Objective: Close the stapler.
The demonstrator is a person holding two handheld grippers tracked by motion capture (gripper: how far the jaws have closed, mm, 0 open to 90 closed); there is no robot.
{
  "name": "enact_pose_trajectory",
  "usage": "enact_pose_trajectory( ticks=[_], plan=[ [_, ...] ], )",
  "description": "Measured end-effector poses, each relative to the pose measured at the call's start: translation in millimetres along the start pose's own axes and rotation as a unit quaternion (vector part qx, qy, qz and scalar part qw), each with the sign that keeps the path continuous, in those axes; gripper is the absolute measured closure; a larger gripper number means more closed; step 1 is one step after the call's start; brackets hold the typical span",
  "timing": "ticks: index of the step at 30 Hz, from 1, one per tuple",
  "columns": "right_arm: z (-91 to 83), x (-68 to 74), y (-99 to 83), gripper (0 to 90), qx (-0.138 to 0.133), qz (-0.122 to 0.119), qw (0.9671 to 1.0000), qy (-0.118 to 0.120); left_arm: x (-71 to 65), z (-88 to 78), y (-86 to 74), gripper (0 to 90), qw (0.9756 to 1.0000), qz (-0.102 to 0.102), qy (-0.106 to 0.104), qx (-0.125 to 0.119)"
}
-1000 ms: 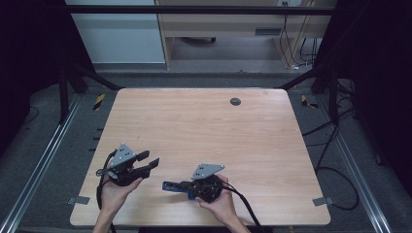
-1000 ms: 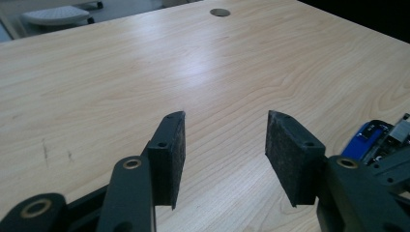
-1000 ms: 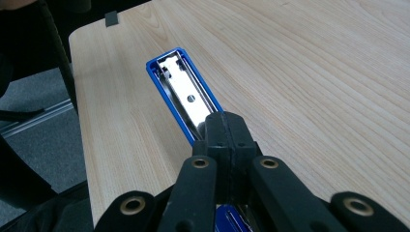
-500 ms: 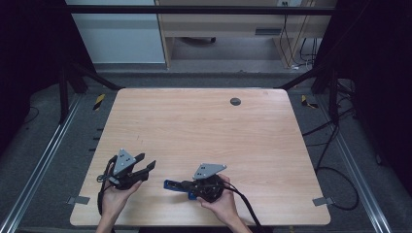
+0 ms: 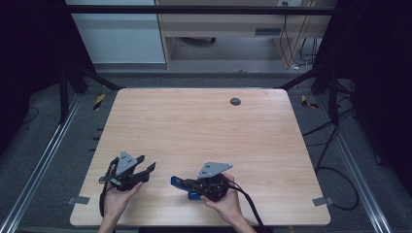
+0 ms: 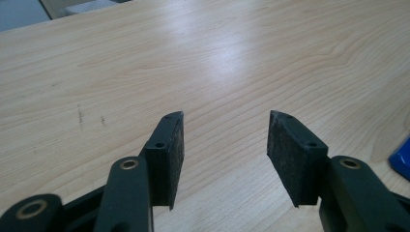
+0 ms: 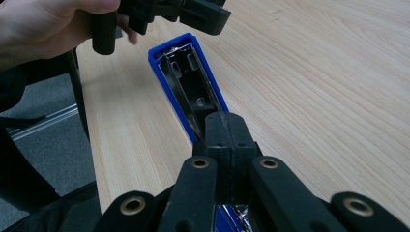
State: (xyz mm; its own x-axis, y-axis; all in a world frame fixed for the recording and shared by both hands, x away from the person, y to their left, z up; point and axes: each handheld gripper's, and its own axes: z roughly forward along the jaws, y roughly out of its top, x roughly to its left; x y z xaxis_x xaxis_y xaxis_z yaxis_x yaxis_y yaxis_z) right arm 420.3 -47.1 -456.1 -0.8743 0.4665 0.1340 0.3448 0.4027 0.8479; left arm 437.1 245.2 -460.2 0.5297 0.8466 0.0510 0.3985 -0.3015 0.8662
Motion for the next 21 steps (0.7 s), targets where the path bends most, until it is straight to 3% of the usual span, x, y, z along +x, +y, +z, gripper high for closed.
enact_pose_trajectory(
  ticks=[10,21],
  plan=[
    [-7.4,-1.5,-1.5,90.0,-0.004,0.005,1.0000,0.001,2.8,0.2,-2.7,45.7,0.9995,-0.024,-0.005,0.017],
    [-20.7,-6.6,-6.3,90.0,-0.008,0.010,0.9999,-0.003,2.2,1.2,-3.9,44.4,0.9993,-0.025,-0.013,0.022]
  ],
)
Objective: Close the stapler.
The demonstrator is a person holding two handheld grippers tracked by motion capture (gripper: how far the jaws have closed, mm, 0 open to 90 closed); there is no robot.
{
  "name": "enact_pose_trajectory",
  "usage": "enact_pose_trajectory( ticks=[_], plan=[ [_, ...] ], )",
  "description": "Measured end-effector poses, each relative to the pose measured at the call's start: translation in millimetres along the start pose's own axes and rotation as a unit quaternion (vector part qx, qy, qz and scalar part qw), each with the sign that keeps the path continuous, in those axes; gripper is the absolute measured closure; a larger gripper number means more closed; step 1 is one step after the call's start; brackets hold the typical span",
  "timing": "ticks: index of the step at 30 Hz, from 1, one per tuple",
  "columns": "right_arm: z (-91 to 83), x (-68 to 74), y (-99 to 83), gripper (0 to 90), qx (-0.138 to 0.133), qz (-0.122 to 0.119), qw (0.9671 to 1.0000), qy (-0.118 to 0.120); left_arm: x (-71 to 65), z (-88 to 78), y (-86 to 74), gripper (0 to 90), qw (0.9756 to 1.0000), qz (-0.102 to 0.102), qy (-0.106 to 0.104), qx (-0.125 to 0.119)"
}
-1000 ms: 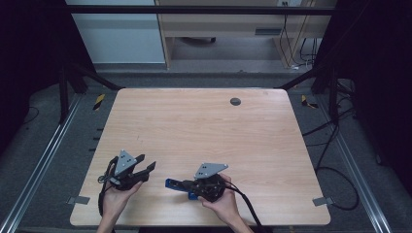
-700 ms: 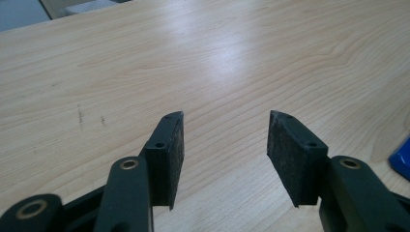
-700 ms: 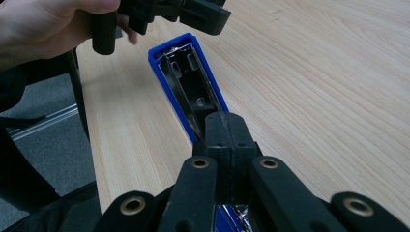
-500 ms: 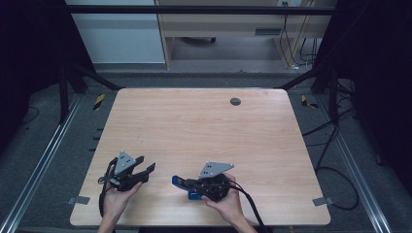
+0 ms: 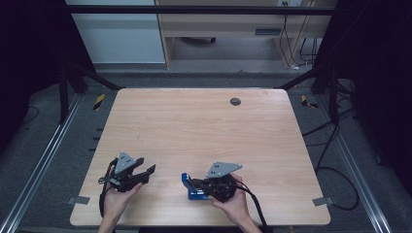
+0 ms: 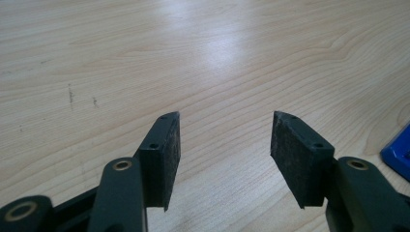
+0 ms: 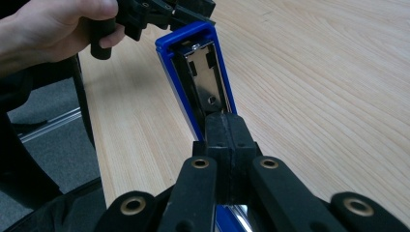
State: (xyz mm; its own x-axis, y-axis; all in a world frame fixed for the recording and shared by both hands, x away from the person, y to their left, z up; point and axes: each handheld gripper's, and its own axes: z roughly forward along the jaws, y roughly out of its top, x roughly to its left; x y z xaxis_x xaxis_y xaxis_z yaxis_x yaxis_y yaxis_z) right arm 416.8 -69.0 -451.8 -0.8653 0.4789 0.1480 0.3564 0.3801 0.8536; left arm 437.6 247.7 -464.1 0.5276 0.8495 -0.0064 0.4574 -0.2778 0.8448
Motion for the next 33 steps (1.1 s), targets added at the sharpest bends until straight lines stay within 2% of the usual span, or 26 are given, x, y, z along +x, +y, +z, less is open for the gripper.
enact_pose_trajectory(
  ticks=[7,15,21,33],
  plan=[
    [-11.0,-5.2,-7.2,90.0,-0.002,0.009,0.9999,-0.008,-0.1,0.2,-0.1,44.5,1.0000,0.003,0.001,0.002],
    [-12.6,-6.9,-8.2,90.0,-0.002,0.013,0.9999,-0.007,-0.2,-0.6,-0.5,44.3,1.0000,-0.001,0.000,0.000],
    [-23.3,-12.8,-8.6,90.0,-0.015,0.019,0.9996,-0.013,0.5,-0.7,-1.0,42.9,1.0000,-0.006,0.001,0.000],
    [-38.9,-20.4,-2.6,90.0,-0.038,0.033,0.9981,-0.037,-3.0,3.5,-1.4,41.4,0.9999,0.000,0.001,0.011]
  ],
)
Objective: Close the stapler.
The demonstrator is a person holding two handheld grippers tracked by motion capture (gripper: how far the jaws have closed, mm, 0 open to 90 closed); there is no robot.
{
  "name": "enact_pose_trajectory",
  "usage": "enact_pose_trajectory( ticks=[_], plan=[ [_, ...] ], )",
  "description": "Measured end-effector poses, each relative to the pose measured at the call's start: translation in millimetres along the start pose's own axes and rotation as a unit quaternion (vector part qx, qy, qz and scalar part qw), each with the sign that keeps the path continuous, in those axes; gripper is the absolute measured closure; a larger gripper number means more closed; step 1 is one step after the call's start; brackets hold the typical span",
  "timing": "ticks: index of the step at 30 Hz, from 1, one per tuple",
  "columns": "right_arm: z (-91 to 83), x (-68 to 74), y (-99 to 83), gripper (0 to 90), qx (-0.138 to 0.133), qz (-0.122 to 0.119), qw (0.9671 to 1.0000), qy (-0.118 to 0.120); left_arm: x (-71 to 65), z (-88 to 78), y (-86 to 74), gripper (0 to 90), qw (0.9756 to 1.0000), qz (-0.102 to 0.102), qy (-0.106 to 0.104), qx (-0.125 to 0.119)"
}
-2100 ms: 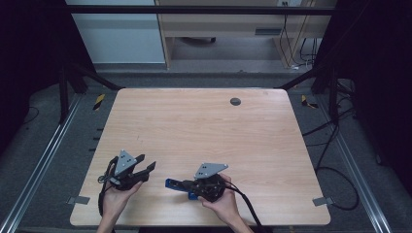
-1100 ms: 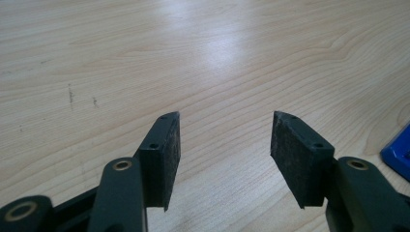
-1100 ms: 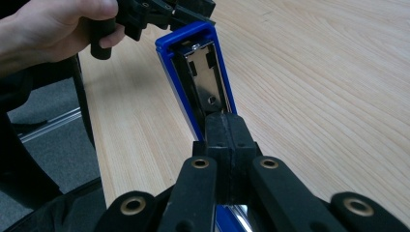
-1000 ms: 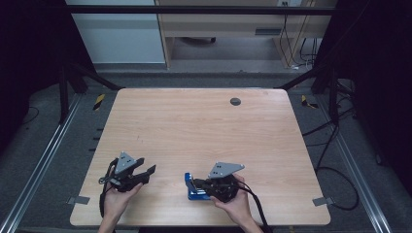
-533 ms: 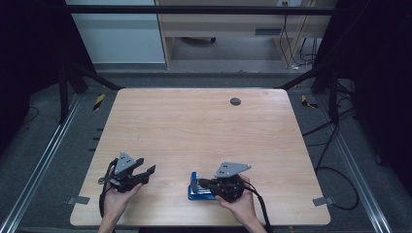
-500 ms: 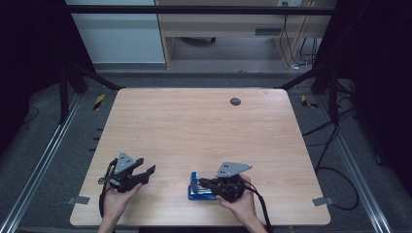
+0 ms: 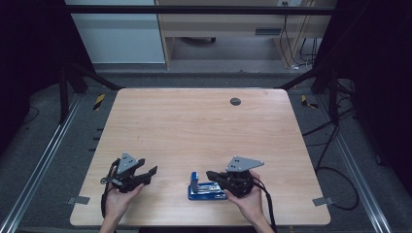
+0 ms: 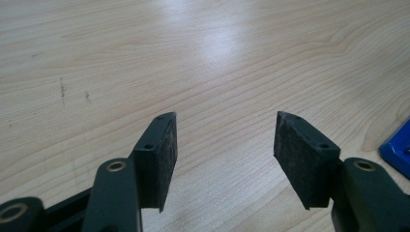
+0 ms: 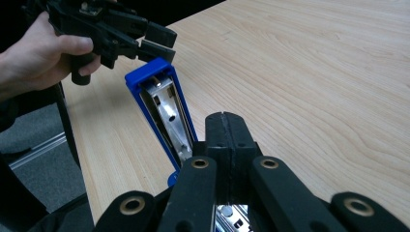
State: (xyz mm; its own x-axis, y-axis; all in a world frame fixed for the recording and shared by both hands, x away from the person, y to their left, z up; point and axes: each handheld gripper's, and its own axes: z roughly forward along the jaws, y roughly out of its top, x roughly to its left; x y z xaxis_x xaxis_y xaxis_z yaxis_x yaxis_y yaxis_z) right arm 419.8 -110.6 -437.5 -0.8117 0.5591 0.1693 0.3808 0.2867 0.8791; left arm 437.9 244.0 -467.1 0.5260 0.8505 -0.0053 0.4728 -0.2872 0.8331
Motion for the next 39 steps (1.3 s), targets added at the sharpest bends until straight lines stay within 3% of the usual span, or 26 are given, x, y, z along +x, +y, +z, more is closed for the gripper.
enact_pose_trajectory(
  ticks=[9,22,31,39],
  plan=[
    [-8.5,9.5,17.8,90.0,-0.024,-0.001,0.9997,0.002,-0.5,0.6,-0.7,40.9,1.0000,-0.003,0.000,0.002],
    [-6.6,31.8,43.6,90.0,-0.046,-0.017,0.9987,0.015,-0.6,0.1,-0.9,40.9,1.0000,-0.005,0.002,0.000],
    [4.7,42.6,46.3,90.0,-0.030,-0.027,0.9988,0.029,-0.2,0.2,-1.0,40.9,1.0000,-0.004,0.002,0.001],
    [15.5,45.6,43.1,90.0,0.000,-0.043,0.9989,0.016,-0.2,-0.3,-0.9,40.9,1.0000,-0.006,0.001,0.000]
  ],
)
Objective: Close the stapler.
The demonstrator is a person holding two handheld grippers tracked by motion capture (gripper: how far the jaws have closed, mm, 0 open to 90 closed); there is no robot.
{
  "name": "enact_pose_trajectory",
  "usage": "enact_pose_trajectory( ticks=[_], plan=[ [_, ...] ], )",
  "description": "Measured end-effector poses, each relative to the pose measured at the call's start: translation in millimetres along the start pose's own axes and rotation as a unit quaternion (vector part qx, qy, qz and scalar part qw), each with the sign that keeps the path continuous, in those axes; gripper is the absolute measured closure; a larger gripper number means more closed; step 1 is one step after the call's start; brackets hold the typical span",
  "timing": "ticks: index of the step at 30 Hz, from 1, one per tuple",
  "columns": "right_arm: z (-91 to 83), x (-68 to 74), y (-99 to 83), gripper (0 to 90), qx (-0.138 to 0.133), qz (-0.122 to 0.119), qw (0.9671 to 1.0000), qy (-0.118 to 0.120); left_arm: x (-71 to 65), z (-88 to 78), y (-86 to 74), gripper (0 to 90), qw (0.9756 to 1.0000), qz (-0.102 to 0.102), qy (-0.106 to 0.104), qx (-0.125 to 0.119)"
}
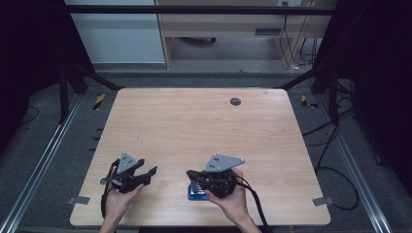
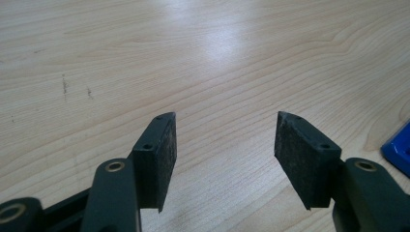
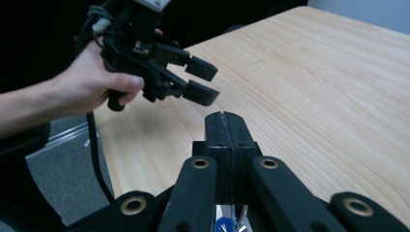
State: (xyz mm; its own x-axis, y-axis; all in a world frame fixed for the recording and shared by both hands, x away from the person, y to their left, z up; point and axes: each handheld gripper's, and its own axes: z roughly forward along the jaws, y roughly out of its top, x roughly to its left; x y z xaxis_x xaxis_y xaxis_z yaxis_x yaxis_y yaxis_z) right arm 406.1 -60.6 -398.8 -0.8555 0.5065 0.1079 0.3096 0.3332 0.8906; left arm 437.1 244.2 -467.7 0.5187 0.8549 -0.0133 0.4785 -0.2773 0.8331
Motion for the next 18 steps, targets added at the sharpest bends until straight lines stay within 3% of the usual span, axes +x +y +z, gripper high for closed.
enact_pose_trajectory(
  ticks=[7,18],
  plan=[
    [-7.3,-7.3,-7.1,90.0,0.006,0.005,0.9999,-0.011,-0.5,0.1,0.1,41.4,1.0000,0.002,-0.001,0.001],
    [-25.5,-29.5,-37.0,90.0,0.028,0.028,0.9985,-0.037,-1.1,0.9,0.1,41.4,1.0000,0.003,-0.003,0.004]
  ],
)
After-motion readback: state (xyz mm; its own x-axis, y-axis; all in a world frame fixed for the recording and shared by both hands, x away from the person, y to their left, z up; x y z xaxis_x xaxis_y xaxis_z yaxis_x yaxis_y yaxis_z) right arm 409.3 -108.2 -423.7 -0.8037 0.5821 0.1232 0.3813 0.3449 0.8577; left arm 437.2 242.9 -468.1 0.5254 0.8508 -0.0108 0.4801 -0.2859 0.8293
